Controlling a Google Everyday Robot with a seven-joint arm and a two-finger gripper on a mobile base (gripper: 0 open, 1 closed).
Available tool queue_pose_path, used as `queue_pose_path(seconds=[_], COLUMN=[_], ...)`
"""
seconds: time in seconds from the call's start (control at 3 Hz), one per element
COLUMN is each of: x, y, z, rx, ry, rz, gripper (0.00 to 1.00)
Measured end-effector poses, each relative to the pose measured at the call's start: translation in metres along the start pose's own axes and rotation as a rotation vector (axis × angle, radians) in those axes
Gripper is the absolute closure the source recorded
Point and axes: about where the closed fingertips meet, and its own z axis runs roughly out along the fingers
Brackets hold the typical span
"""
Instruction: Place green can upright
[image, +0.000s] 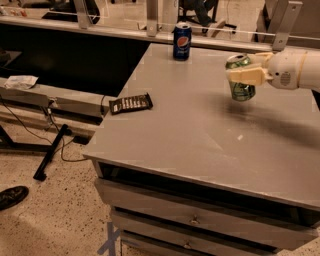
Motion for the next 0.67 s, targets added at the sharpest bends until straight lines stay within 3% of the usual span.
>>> queue_pose_path(seconds=[0.33, 0.67], x=[0.008, 0.015], y=[-0.004, -0.007], z=[-0.021, -0.04], rx=[-0.053, -0.098], ry=[-0.182, -0.241], rz=[0.064, 0.094], gripper=[0.96, 0.89])
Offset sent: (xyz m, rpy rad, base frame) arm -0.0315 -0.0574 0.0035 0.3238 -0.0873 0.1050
